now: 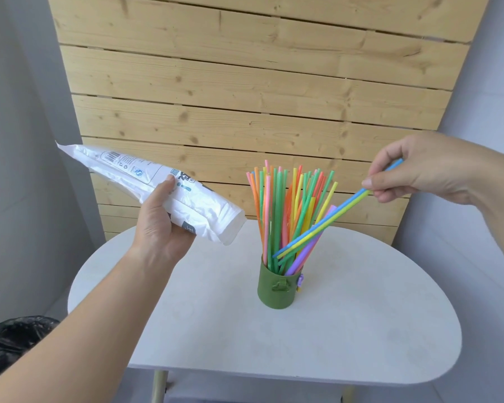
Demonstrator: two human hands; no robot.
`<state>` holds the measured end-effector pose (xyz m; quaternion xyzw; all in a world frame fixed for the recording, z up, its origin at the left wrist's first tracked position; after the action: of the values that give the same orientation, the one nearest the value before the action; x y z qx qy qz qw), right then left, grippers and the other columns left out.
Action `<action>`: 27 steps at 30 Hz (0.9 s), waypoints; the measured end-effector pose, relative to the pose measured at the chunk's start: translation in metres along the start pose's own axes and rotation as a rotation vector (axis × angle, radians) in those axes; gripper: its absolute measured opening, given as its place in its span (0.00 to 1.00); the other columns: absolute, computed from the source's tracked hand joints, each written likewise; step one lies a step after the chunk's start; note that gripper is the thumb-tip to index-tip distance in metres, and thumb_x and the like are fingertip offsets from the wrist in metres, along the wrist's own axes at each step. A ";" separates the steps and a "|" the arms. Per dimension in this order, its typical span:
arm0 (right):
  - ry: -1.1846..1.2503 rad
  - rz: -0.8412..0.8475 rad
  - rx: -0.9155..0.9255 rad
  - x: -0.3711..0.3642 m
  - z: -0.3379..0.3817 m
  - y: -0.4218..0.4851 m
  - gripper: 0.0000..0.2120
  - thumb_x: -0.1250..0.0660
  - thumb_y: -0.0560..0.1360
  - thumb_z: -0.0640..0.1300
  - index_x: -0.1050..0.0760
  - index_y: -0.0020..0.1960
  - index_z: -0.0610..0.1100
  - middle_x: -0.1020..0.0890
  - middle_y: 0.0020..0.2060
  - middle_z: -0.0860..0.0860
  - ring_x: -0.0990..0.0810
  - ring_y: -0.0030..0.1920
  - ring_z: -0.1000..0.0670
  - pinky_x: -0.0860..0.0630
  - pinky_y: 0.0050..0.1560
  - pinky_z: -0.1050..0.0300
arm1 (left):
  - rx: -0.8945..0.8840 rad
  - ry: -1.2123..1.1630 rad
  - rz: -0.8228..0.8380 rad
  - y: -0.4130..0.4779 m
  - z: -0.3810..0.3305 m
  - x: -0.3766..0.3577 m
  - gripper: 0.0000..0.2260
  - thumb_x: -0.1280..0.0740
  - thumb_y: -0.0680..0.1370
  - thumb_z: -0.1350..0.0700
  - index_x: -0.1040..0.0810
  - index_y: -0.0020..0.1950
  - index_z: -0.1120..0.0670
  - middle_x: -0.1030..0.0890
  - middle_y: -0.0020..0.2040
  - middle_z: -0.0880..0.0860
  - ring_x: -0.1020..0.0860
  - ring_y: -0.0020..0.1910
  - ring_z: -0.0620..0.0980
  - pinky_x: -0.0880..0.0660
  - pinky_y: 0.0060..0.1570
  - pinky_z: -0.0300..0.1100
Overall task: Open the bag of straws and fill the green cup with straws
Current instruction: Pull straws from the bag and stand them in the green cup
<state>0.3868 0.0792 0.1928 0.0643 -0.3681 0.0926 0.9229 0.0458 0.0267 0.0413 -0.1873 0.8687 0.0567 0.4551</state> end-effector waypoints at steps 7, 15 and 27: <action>-0.153 0.133 0.039 -0.042 0.033 0.034 0.06 0.22 0.70 0.36 0.19 0.40 0.38 0.16 0.29 0.46 0.16 0.29 0.51 0.17 0.38 0.62 | 0.007 0.014 0.029 0.000 0.000 -0.002 0.03 0.29 0.81 0.54 0.19 0.52 0.52 0.18 0.58 0.54 0.17 0.53 0.57 0.19 0.44 0.47; -0.200 0.052 0.096 -0.065 0.048 0.067 0.12 0.20 0.68 0.39 0.24 0.43 0.41 0.17 0.24 0.48 0.17 0.25 0.51 0.22 0.27 0.63 | 0.033 0.008 0.044 -0.005 0.001 -0.007 0.03 0.29 0.81 0.54 0.18 0.48 0.52 0.18 0.58 0.55 0.16 0.54 0.56 0.20 0.39 0.45; -0.527 -0.017 0.325 -0.087 0.046 0.068 0.20 0.23 0.69 0.55 0.22 0.59 0.52 0.29 0.40 0.57 0.29 0.45 0.51 0.36 0.36 0.59 | 0.046 -0.004 0.031 -0.003 0.000 -0.005 0.03 0.28 0.81 0.54 0.19 0.50 0.52 0.18 0.60 0.55 0.17 0.55 0.58 0.19 0.39 0.45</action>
<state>0.2791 0.1266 0.1688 0.2358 -0.5748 0.1229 0.7739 0.0497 0.0250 0.0453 -0.1630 0.8716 0.0443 0.4601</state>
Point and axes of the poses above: each hand's wrist, its own y-axis towards the middle knuckle, its own x-axis out of the back of the hand, z = x × y, the point moved 8 cm from there along y, towards the middle knuckle
